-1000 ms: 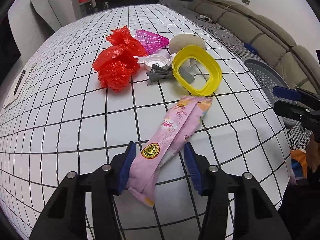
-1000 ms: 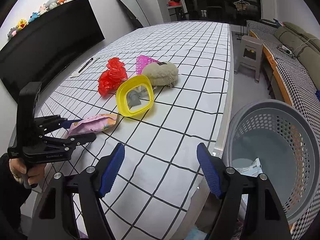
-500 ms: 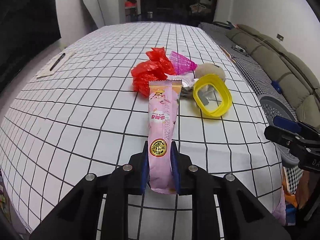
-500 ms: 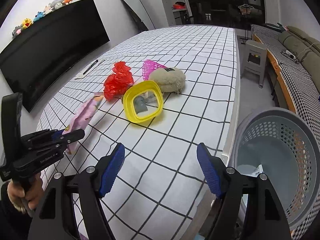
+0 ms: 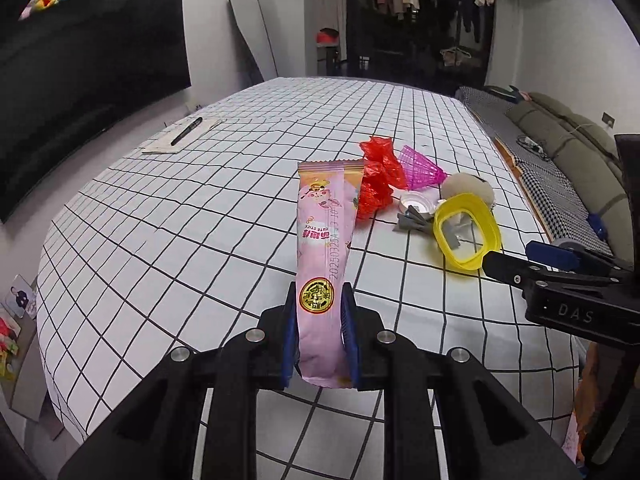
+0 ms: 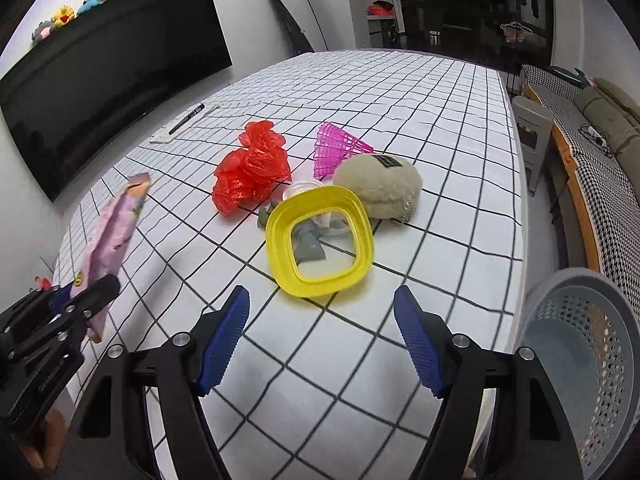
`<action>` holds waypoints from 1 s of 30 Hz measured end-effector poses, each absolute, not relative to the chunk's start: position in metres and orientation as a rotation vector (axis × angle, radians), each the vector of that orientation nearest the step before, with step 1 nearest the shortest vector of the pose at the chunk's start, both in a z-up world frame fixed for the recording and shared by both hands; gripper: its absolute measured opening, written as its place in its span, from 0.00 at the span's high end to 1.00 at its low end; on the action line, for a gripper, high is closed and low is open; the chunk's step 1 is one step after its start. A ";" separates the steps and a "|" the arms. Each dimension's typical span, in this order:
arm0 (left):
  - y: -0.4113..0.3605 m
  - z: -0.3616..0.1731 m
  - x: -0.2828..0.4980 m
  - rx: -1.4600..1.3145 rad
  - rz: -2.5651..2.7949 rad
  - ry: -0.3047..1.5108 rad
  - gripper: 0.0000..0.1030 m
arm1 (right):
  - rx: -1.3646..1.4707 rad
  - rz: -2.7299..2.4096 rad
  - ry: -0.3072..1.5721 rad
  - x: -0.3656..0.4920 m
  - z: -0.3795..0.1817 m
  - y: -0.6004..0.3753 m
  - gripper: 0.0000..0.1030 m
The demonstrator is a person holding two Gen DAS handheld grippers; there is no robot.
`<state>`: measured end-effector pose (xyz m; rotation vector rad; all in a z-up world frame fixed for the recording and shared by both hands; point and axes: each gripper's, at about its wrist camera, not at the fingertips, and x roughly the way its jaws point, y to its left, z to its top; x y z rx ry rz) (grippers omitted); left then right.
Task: Collect trash
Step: 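Grasp the yellow plastic ring with the right tool while the left tool holds the wrapper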
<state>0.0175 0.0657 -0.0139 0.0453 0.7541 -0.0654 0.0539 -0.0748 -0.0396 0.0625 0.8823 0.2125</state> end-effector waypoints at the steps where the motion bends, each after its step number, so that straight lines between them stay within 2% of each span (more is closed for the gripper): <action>1: 0.067 -0.014 0.017 0.044 -0.055 0.751 0.80 | 0.051 0.203 0.883 0.058 -0.040 -0.072 0.31; 4: 0.074 -0.016 0.019 0.031 -0.025 0.750 0.80 | 0.034 0.168 0.870 0.067 -0.040 -0.066 0.21; 21: 0.093 -0.031 0.033 -0.022 0.003 0.792 0.80 | -0.058 0.085 0.944 0.106 -0.063 -0.039 0.20; 24: 0.091 -0.032 0.034 -0.027 -0.003 0.795 0.80 | -0.054 0.071 0.943 0.106 -0.063 -0.041 0.22; 25: 0.091 -0.032 0.034 -0.027 -0.005 0.796 0.80 | -0.055 0.071 0.940 0.106 -0.062 -0.042 0.31; 30: 0.088 -0.031 0.031 -0.029 -0.016 0.793 0.80 | -0.043 0.078 0.913 0.097 -0.056 -0.044 0.33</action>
